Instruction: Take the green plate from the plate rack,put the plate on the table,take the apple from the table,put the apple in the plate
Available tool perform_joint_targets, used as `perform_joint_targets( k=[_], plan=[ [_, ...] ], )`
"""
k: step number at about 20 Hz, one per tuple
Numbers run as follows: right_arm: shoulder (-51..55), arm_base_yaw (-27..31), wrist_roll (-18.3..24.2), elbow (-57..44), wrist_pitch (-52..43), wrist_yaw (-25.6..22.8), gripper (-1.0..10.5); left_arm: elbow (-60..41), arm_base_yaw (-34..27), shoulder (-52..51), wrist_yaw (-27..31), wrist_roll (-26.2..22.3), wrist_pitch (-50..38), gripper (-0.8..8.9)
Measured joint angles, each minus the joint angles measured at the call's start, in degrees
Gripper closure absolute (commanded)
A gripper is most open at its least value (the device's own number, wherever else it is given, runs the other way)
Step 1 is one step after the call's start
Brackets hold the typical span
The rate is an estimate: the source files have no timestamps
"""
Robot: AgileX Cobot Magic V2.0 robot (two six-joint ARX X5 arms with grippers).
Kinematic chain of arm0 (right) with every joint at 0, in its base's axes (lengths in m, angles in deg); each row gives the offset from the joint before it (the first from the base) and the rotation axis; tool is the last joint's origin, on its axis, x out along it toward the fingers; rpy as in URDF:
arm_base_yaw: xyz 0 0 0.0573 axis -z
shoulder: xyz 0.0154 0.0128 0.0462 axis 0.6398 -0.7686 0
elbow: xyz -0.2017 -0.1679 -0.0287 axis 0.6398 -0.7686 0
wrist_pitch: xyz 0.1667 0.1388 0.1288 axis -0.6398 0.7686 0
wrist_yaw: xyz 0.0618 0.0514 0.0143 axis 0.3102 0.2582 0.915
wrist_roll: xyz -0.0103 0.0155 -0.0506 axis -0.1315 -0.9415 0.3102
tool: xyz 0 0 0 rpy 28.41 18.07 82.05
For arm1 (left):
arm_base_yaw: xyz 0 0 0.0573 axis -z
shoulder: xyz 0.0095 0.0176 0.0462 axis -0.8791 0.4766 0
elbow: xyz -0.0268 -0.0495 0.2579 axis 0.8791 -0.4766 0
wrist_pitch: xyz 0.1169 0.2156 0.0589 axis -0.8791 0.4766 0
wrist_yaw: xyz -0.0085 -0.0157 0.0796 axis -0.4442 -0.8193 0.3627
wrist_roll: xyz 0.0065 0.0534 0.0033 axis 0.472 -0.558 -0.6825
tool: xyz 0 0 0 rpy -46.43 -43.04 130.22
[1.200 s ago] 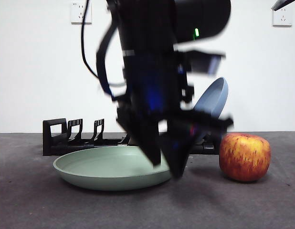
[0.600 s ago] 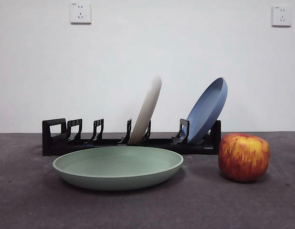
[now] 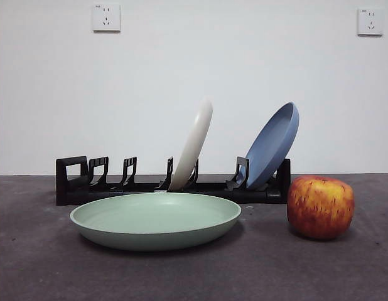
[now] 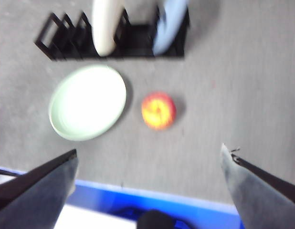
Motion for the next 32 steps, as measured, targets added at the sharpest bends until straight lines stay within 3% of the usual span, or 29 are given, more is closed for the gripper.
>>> perform_joint_targets(
  k=[4,9,14,16,20,28,29,32],
  plan=[
    [3.5,0.0,-3.6,-15.1,-2.1,0.6,4.5,-0.3,0.0,-2.4,0.3,5.8,10.8,5.93],
    [-2.5,-0.4,-6.0,-25.8,-19.0,3.4,4.5,-2.6,0.0,-3.0,-4.4,7.7,10.7,5.93],
    [-18.9,-4.5,-6.3,-25.5,-33.9,3.3,4.5,-9.2,0.0,-3.0,-7.9,7.7,10.4,5.93],
    [-26.1,-7.8,-6.5,-24.0,-37.5,0.6,4.5,-11.8,0.0,-3.0,-7.9,8.1,10.3,5.93],
    [-38.4,-14.3,-6.5,-17.9,-38.6,-9.6,4.5,-13.6,0.0,-3.0,-8.0,8.8,9.9,5.93],
    [-51.6,-17.1,-6.5,-14.9,-38.5,-13.0,4.5,-13.6,0.0,-3.0,-8.0,9.1,9.8,5.93],
    [-52.3,-17.1,-6.5,-14.9,-38.4,-13.0,4.7,-13.6,0.0,-3.1,-8.0,9.1,9.8,5.93],
    [-52.8,-17.2,-6.5,-14.9,-38.4,-12.9,7.6,-13.6,0.0,-3.1,-7.8,9.1,9.8,5.94]
  ],
)
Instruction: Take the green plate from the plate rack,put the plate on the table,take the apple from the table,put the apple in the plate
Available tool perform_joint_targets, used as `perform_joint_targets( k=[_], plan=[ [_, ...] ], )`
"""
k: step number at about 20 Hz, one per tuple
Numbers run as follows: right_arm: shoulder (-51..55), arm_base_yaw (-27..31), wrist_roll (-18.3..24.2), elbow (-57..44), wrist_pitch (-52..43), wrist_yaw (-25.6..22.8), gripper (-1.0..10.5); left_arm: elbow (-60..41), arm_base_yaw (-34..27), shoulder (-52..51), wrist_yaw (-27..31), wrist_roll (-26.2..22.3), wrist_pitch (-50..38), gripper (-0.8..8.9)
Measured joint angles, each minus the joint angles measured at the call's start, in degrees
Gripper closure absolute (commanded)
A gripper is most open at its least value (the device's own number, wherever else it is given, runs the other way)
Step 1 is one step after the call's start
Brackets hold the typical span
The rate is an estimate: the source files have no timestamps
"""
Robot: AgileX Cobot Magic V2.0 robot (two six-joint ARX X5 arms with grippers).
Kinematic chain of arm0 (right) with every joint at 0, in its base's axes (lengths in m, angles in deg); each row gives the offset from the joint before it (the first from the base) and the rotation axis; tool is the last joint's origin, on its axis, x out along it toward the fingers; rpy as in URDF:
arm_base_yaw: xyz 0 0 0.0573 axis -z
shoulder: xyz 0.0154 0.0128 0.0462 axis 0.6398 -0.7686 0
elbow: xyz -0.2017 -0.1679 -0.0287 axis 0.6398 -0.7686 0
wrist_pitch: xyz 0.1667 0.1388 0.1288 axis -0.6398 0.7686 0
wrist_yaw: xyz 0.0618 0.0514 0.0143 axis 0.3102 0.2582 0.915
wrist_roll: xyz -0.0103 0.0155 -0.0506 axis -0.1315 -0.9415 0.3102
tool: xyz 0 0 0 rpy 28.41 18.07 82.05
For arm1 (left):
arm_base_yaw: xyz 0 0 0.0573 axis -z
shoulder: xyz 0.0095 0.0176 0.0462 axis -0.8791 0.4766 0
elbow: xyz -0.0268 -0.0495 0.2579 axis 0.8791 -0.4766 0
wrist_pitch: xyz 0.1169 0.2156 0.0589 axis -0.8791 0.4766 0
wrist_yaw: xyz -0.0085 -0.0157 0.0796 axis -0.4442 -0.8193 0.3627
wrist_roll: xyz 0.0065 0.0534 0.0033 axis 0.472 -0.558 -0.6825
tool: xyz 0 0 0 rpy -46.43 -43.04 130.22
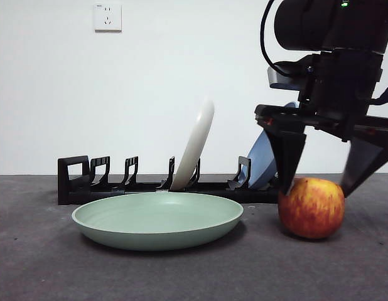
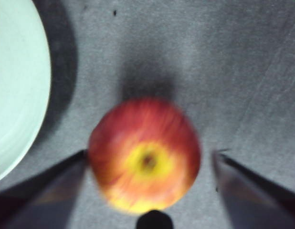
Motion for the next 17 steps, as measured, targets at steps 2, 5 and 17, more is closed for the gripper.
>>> perform_joint_targets(
  k=[2,5,17],
  plan=[
    [0.0,0.0,0.4,0.0,0.0,0.0,9.2,0.0,0.0,0.0,0.0,0.0,0.0,5.94],
    [0.0,0.0,0.7,0.0,0.0,0.0,9.6,0.0,0.0,0.0,0.0,0.0,0.0,5.94],
    [7.6,0.0,4.1,15.6,13.7,1.0,9.6,0.0,0.0,0.0,2.0,0.0,-1.4,5.94]
  ],
)
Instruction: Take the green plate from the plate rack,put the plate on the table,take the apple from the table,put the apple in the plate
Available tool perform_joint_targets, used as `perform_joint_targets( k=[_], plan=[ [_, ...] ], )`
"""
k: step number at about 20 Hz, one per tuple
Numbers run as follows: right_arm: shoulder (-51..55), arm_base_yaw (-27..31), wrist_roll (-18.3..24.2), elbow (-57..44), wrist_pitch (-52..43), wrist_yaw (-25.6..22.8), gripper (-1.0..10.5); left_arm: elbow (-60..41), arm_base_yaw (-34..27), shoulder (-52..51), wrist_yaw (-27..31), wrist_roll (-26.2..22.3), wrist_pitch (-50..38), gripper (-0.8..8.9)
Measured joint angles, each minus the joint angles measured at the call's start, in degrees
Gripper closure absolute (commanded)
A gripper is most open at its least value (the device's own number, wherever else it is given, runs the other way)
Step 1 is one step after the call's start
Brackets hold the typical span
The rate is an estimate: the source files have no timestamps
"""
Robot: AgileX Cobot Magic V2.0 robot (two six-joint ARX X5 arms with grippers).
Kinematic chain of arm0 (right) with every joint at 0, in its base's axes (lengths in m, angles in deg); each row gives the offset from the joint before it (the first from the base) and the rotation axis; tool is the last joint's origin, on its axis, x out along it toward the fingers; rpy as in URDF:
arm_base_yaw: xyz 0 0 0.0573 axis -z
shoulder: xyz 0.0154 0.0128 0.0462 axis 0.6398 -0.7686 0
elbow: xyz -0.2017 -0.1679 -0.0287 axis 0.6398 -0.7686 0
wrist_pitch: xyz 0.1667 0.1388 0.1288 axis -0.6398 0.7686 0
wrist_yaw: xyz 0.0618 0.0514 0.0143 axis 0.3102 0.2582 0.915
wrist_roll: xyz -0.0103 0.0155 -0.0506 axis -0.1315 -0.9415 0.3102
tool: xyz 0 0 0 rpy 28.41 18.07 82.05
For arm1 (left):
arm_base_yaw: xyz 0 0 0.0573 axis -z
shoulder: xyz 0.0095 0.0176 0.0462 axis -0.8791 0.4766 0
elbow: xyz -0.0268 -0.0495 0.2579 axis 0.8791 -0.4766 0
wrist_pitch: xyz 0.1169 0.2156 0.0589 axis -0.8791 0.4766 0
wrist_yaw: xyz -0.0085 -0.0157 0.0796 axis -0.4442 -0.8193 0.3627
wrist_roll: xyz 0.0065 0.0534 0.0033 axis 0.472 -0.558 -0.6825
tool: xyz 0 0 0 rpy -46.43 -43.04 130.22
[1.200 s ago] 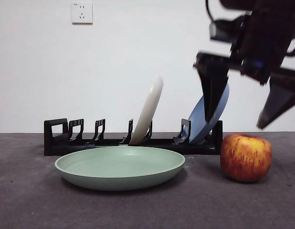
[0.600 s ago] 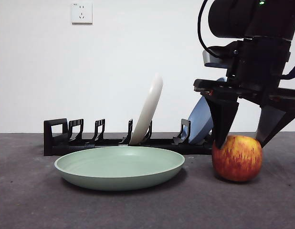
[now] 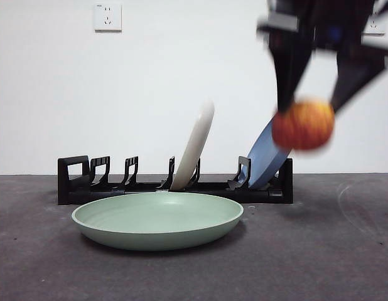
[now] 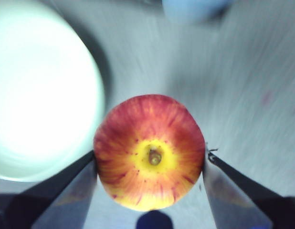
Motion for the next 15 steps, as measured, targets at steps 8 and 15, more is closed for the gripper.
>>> perform_joint_targets(
  k=[8,15],
  plan=[
    [11.6,-3.9,-6.3,1.7,-16.9,25.5,9.6,0.0,0.0,0.0,0.6,0.0,-2.8,5.94],
    [-3.8,-17.7,-11.5,1.7,-29.8,18.0,9.6,0.0,0.0,0.0,0.6,0.0,-2.8,5.94]
  ],
)
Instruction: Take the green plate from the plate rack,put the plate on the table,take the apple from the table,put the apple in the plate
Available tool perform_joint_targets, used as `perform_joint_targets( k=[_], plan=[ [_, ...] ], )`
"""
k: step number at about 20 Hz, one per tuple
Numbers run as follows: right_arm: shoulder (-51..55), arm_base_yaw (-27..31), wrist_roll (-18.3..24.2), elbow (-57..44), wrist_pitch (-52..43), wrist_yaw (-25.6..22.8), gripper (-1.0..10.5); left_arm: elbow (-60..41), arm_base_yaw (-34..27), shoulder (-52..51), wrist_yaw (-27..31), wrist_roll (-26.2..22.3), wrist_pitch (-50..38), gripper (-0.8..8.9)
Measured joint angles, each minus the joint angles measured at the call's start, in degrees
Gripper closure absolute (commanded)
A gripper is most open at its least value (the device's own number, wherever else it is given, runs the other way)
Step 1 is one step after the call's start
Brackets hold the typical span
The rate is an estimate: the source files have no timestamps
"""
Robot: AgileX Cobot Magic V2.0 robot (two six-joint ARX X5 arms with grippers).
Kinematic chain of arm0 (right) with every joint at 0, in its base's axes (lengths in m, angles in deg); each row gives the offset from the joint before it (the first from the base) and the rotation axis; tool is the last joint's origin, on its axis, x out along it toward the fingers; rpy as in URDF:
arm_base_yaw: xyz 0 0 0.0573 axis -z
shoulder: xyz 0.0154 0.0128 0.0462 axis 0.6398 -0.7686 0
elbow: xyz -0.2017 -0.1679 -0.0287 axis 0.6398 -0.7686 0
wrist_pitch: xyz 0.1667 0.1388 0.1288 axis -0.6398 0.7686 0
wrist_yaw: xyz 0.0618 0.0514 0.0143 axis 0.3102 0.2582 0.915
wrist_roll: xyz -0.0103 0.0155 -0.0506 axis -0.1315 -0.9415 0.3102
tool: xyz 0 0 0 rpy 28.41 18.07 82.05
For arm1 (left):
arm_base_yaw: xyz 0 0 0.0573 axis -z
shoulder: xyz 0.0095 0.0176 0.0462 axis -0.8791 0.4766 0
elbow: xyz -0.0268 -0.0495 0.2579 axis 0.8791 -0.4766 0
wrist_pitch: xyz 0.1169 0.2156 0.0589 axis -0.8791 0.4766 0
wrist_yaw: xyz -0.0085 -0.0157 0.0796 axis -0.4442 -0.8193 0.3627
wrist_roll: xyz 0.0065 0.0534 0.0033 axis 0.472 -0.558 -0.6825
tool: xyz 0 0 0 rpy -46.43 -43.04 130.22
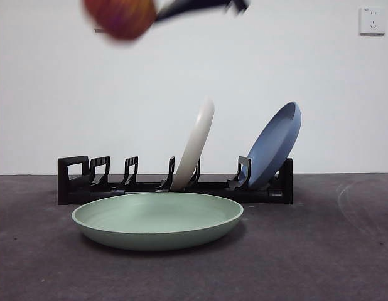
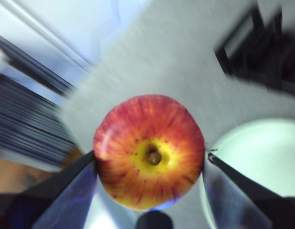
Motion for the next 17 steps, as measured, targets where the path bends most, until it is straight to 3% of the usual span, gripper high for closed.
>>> perform_joint_targets(
  k=[3,9,17],
  plan=[
    [-7.7,-2.6,0.0,0.0,0.9,-9.2,9.6,0.0,0.0,0.0,0.0,0.0,0.0,5.94],
    [-14.2,-2.4,0.5,0.0,6.0,-26.3,9.6,0.0,0.0,0.0,0.0,0.0,0.0,5.94],
    [-17.0,-2.5,1.9,0.1,7.5,-27.5,9.6,0.0,0.0,0.0,0.0,0.0,0.0,5.94]
  ],
)
